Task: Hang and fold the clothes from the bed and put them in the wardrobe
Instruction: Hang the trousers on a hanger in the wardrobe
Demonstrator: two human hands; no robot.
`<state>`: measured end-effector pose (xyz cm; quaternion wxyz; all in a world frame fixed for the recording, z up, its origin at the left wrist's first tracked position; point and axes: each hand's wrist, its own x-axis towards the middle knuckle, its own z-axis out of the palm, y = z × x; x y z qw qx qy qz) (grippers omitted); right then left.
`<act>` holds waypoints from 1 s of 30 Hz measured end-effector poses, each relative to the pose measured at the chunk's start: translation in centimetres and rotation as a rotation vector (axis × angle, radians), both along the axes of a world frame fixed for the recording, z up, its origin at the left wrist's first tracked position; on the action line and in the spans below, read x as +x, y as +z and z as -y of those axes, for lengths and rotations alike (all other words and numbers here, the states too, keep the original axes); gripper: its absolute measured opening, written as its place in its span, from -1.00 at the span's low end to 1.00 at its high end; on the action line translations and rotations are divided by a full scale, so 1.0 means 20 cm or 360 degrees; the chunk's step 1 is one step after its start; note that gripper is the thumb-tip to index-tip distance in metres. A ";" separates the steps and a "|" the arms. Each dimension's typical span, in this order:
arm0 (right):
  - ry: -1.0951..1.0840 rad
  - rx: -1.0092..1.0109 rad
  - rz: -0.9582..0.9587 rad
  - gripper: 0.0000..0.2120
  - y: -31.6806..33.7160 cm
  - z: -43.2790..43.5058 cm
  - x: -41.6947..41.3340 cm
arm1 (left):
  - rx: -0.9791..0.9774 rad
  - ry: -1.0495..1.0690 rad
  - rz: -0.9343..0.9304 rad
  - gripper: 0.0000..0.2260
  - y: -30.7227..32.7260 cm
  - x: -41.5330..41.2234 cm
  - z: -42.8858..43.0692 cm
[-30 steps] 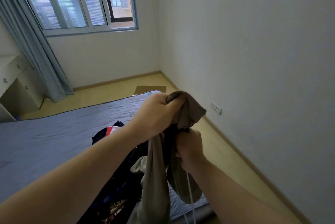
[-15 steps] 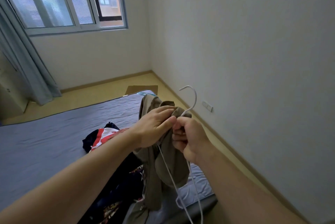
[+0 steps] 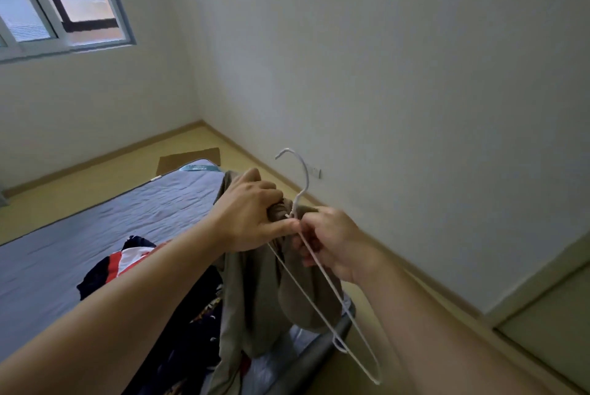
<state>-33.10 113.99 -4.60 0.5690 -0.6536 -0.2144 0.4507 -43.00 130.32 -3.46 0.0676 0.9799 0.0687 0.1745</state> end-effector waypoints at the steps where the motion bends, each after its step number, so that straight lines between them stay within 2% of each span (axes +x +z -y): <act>1: 0.0029 -0.0125 0.0237 -0.83 -0.02 0.02 0.04 | -0.0044 -0.0025 0.0005 -0.38 0.01 0.02 0.00; 4: 0.0045 -0.0494 0.0720 -0.78 -0.09 0.08 0.13 | -0.0105 -0.0074 0.0012 -0.40 0.03 0.10 0.04; 6: -0.0109 -0.0526 0.0921 -0.58 -0.13 0.09 0.17 | -0.0086 -0.0139 0.0012 -0.45 0.04 0.15 0.07; 9: -0.0155 -0.0279 0.1011 -0.01 -0.20 0.09 0.20 | -0.0260 -0.0197 0.0095 -0.55 0.05 0.19 0.10; 10: -0.0091 -0.0253 0.1017 0.07 -0.23 0.09 0.20 | -0.0332 -0.0164 0.0103 -0.55 0.06 0.20 0.10; 13: -0.0070 -0.0160 0.0895 -0.04 -0.30 0.09 0.19 | -0.0528 -0.0027 0.0122 -0.50 0.08 0.20 0.08; 15: -0.0088 -0.0132 0.0872 0.11 -0.33 0.10 0.19 | -0.0661 0.0012 0.0139 -0.54 0.08 0.18 0.08; 17: -0.0063 -0.0252 0.0941 0.25 -0.35 0.10 0.18 | -0.0748 0.0008 0.0140 -0.62 0.10 0.14 0.08; 19: -0.0009 -0.0381 0.1054 0.22 -0.37 0.10 0.16 | -0.0857 -0.0017 0.0193 -0.66 0.11 0.10 0.08; 21: 0.0066 -0.0599 0.1107 0.06 -0.38 0.09 0.14 | -0.0964 -0.0021 0.0279 -0.66 0.11 0.05 0.07; 24: 0.0103 -0.1034 0.1012 -0.42 -0.38 0.03 0.11 | -0.1037 0.0031 0.0368 -0.68 0.13 -0.03 0.05; 26: 0.0242 -0.1137 0.0805 -0.73 -0.34 -0.01 0.10 | -0.1106 0.0098 0.0432 -0.75 0.14 -0.09 0.04; 28: 0.0391 -0.1107 0.0512 -0.71 -0.26 -0.04 0.09 | -0.1166 0.0167 0.0477 -0.79 0.16 -0.15 0.03; 30: 0.0307 -0.0846 0.0384 -0.65 -0.16 -0.09 0.07 | -0.1188 0.0219 0.0471 -0.73 0.16 -0.22 0.01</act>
